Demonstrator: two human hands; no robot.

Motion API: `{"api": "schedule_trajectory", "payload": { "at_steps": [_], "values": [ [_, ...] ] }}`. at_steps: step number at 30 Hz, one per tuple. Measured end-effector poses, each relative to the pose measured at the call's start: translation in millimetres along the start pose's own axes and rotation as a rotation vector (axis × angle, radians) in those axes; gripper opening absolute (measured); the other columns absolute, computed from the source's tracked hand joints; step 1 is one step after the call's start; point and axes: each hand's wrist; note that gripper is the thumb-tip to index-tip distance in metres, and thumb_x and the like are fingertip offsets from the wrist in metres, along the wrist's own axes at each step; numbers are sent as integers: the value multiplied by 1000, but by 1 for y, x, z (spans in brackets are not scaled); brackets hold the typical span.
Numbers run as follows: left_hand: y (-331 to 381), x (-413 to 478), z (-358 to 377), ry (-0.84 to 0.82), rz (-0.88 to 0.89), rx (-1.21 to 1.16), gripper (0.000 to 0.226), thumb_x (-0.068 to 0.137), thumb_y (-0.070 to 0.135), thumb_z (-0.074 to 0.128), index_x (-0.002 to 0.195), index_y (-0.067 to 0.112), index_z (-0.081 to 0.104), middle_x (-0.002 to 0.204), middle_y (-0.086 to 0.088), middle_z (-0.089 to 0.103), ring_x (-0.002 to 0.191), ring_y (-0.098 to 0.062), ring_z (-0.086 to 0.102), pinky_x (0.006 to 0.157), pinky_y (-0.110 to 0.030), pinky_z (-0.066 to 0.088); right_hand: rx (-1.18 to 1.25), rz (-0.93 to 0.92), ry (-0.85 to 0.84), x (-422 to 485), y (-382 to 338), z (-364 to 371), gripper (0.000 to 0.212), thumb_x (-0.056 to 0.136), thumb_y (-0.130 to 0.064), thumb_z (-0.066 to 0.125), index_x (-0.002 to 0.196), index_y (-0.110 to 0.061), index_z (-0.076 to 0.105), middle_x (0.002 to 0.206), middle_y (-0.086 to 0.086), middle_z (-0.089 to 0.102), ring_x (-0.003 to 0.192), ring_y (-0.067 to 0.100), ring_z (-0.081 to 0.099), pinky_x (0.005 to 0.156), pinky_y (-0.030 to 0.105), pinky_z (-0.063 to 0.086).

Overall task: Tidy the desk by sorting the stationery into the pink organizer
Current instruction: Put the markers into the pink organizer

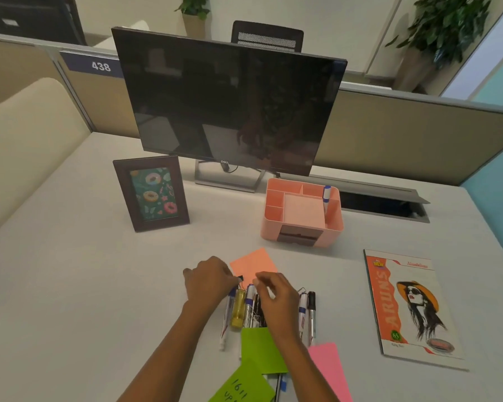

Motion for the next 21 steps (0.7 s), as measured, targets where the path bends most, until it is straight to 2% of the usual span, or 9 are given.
{"api": "schedule_trajectory", "payload": {
  "at_steps": [4,7,10,13,15,18,21],
  "values": [
    [21,6,-15,86,85,-87,22,79,50,66,78,29,73,77,10,70,80,-13,63,81,-35,34,107,119,-138,6,-18,1,20,83,-16,70,103,-19,69,93,-7,70,84,-4,61,69,4,45],
    [38,10,-19,124,138,-207,21,80,50,66,78,30,74,76,10,71,78,-11,63,83,-36,40,132,135,-117,20,-28,-4,23,83,-18,70,106,-21,68,91,-7,71,83,0,64,70,7,47],
    [50,15,-17,109,188,-364,22,80,51,66,84,31,74,84,12,72,80,-9,64,87,-40,48,120,130,-72,36,-31,-16,23,82,-18,71,105,-21,69,89,-6,71,84,5,65,76,17,50],
    [50,19,-12,46,201,-515,22,80,49,68,90,30,72,91,9,73,82,-7,65,81,-35,54,116,110,-4,54,-36,-36,26,83,-17,69,110,-18,67,94,-3,71,87,10,66,78,19,52],
    [42,20,-7,-29,159,-479,19,80,48,68,89,32,71,93,9,72,82,-7,64,81,-32,52,167,96,71,67,-43,-55,29,83,-17,69,112,-14,66,98,-4,70,91,7,65,77,12,50],
    [26,17,7,-108,70,-213,20,78,50,69,85,31,68,91,12,70,89,-12,63,89,-36,43,209,42,218,89,-55,-86,30,83,-17,69,113,-15,64,98,-9,69,92,1,65,76,14,53],
    [19,7,24,-88,68,12,28,78,54,66,87,27,63,88,10,67,90,-15,61,82,-35,32,183,-13,377,112,-65,-109,28,85,-21,67,113,-17,62,101,-12,66,91,0,64,70,11,52]
  ]
}}
Point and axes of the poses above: each hand's wrist, its own x-axis towards the middle knuckle, its own z-axis out of the palm, y = z × x
